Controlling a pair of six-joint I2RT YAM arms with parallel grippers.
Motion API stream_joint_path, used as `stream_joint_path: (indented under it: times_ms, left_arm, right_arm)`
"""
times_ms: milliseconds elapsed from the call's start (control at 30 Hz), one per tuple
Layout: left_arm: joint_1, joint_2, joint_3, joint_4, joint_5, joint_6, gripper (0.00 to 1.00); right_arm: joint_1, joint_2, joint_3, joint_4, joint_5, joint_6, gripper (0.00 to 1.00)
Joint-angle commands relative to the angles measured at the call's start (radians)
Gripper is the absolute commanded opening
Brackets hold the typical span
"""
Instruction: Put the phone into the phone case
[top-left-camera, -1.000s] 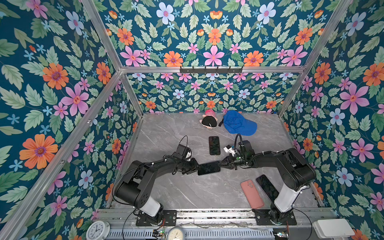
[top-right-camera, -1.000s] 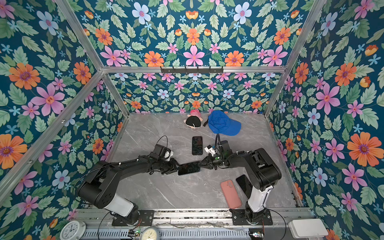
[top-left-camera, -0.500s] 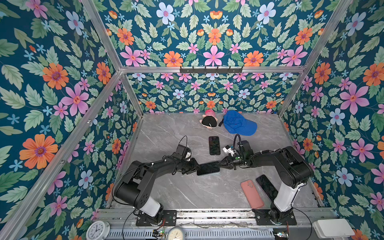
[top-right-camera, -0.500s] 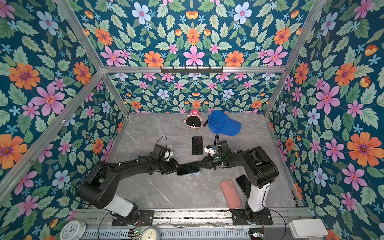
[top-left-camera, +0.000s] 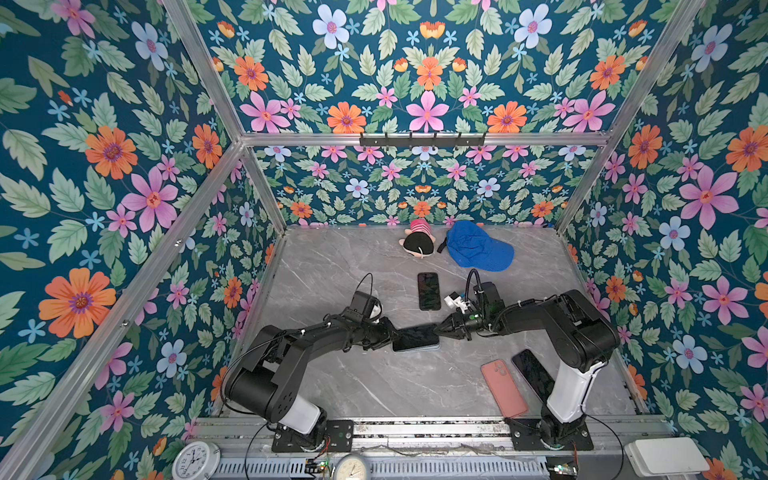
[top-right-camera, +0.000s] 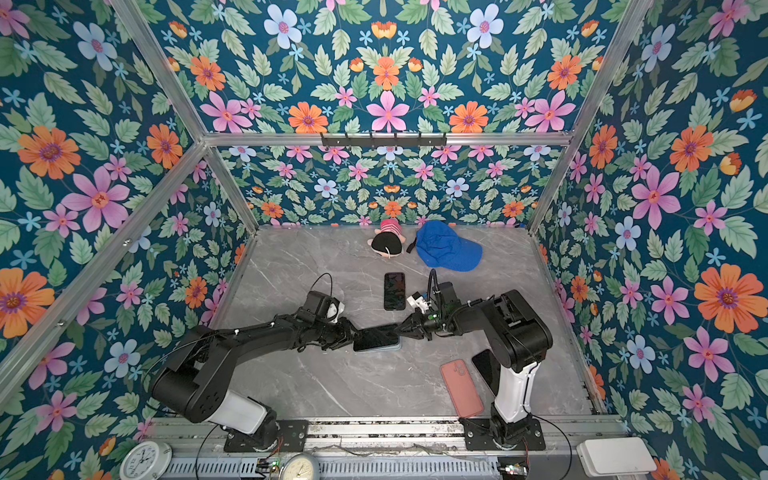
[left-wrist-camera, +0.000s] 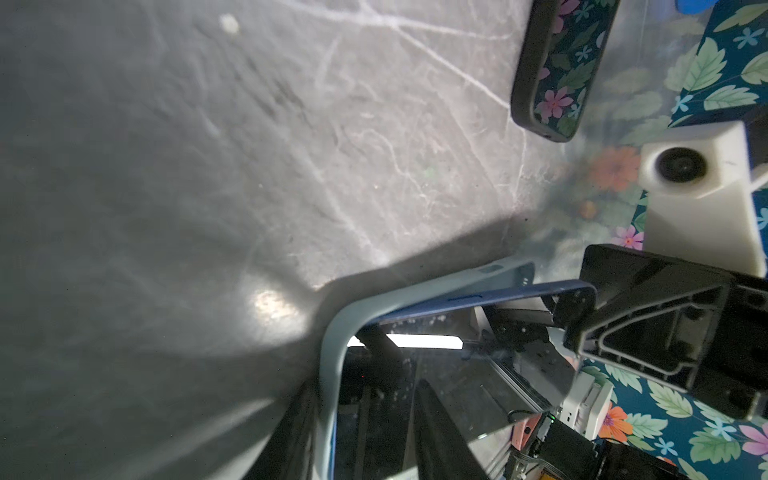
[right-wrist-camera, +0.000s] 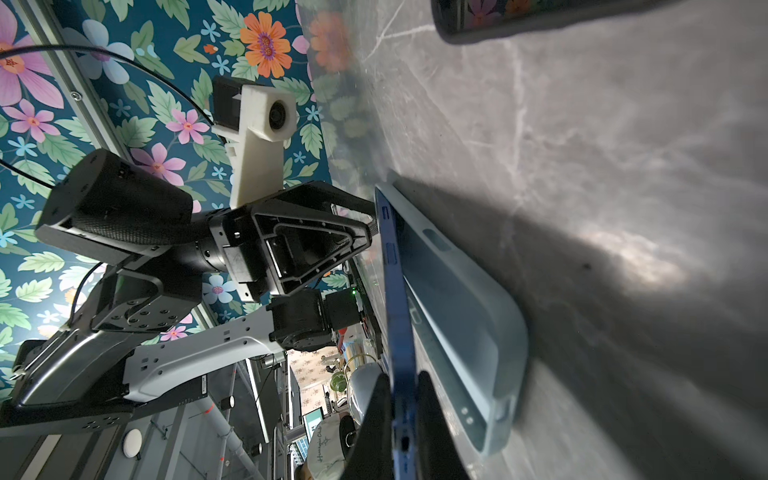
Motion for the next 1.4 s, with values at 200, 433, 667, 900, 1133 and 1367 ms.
stream_joint_path:
  times_ms: [200,433,667,900,1133,1367]
  left_arm:
    - [-0.005,-0.012,-0.016,0.009,0.000,-0.009,0.40]
    - [-0.005,-0.007,-0.021,0.020,0.001,-0.010,0.40]
    - [-0.005,-0.009,-0.030,0.029,0.003,-0.013,0.40]
    - [-0.004,-0.023,-0.047,0.032,-0.006,-0.016,0.40]
    - [-0.006,-0.025,-0.073,0.071,0.002,-0.040,0.40]
    - [-0.006,-0.048,-0.062,-0.017,-0.040,-0.022,0.36]
  right_arm:
    - [0.005,-0.012,0.024,-0.134,0.085,-0.080,0.09]
    - [0.006,-0.021,0.027,-0.213,0.138,-0.118,0.21]
    - [0.009,-0.039,0.046,-0.264,0.153,-0.133,0.33]
    - [0.021,-0.117,0.079,-0.441,0.250,-0.190,0.46]
    - [0.062,-0.195,0.107,-0.632,0.428,-0.234,0.49]
    - [0.129,-0.267,0.121,-0.714,0.588,-0.224,0.40]
